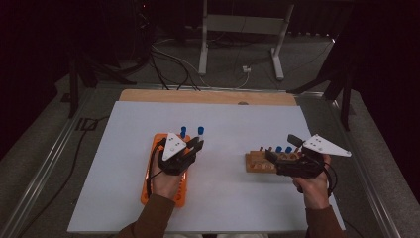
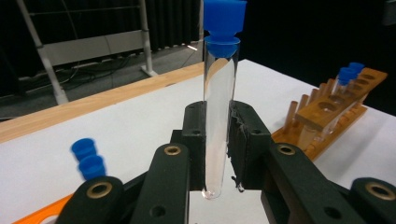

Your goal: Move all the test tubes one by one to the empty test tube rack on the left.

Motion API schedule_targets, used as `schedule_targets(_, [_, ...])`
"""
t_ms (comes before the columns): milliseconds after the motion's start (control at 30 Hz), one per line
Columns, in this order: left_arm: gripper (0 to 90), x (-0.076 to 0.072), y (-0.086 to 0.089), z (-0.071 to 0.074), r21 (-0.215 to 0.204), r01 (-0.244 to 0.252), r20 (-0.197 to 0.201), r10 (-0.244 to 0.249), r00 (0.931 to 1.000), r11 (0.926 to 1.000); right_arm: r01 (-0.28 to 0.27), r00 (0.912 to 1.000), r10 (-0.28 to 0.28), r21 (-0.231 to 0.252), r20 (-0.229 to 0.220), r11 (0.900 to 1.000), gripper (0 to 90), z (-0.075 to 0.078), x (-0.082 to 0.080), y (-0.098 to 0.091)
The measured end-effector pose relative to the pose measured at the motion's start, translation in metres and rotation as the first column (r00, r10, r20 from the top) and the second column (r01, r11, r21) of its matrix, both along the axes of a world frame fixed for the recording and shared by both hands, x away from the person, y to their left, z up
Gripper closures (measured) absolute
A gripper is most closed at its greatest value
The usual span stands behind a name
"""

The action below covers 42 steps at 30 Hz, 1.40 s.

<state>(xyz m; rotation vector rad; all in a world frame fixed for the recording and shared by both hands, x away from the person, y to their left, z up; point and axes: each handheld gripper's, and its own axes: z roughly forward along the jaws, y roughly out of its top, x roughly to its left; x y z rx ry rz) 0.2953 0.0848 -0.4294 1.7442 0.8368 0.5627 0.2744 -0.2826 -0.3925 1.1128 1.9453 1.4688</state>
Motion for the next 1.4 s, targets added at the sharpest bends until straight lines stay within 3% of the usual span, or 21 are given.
schedule_targets(600, [78.4, 0.007, 0.028, -0.011, 0.023, -0.072, -0.029, 0.073, 0.9969, 0.9971, 0.003, 1.0, -0.003, -0.001, 0.006, 1.0, 0.0, -0.001, 0.0, -0.001])
schedule_targets(867, [78.4, 0.013, 0.032, -0.018, 0.032, -0.094, -0.037, 0.095, 0.9947, 0.995, 0.003, 1.0, -0.003, -0.002, 0.002, 1.0, 0.0, -0.001, 0.0, 0.0])
schedule_targets(1400, [78.4, 0.032, 0.029, -0.033, 0.095, -0.108, -0.093, 0.116, 0.9889, 0.9896, 0.002, 1.0, -0.002, -0.003, 0.007, 1.0, 0.0, -0.001, -0.001, -0.001])
